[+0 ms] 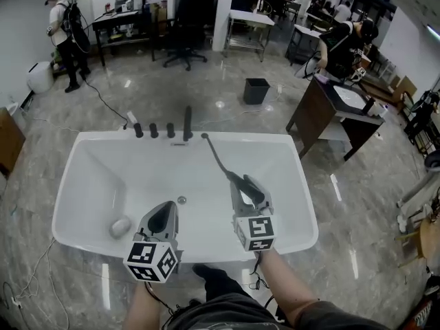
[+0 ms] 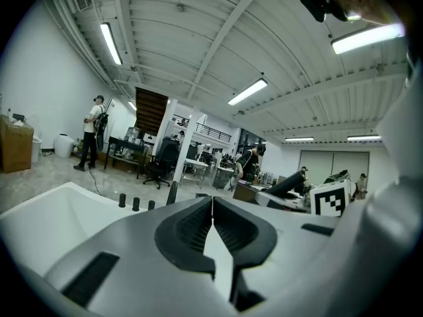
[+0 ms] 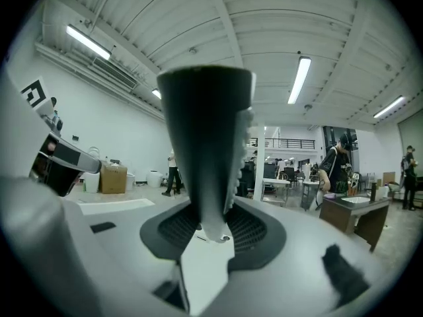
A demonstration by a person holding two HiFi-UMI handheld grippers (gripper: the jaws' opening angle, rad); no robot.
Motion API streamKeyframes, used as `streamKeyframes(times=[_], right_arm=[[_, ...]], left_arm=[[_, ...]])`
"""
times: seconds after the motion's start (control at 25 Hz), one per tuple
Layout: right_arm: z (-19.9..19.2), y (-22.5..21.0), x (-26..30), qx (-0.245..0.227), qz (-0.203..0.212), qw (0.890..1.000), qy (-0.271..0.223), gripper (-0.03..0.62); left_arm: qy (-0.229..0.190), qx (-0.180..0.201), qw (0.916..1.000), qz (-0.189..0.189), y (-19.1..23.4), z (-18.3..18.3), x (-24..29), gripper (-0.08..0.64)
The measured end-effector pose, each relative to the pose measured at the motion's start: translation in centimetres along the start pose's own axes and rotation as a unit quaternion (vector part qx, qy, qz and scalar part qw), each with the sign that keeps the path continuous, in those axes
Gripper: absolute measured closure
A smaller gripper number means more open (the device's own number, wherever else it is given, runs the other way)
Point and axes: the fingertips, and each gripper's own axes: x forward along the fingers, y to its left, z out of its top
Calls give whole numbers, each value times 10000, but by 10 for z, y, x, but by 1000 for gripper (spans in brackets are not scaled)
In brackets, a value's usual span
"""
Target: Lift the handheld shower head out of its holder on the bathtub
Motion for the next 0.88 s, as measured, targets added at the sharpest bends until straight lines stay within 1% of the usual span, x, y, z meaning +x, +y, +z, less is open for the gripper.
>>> streamKeyframes(times=[0.28, 0.4, 0.52, 0.88], right_arm=[[-7, 12, -43, 11, -2, 10000, 86, 451], [-14, 20, -58, 111, 35, 9998, 179, 451], [-26, 23, -70, 260, -47, 9993, 269, 451], [-38, 26, -79, 299, -120, 9989, 353, 451]], left_arm=[[-39, 32, 9999, -136, -21, -4, -31, 545], [-37, 30, 9998, -189, -29, -10, -40, 545], [-41, -23, 9998, -211, -34, -17, -45, 545], [51, -52, 9997, -237, -39, -28, -49, 545]])
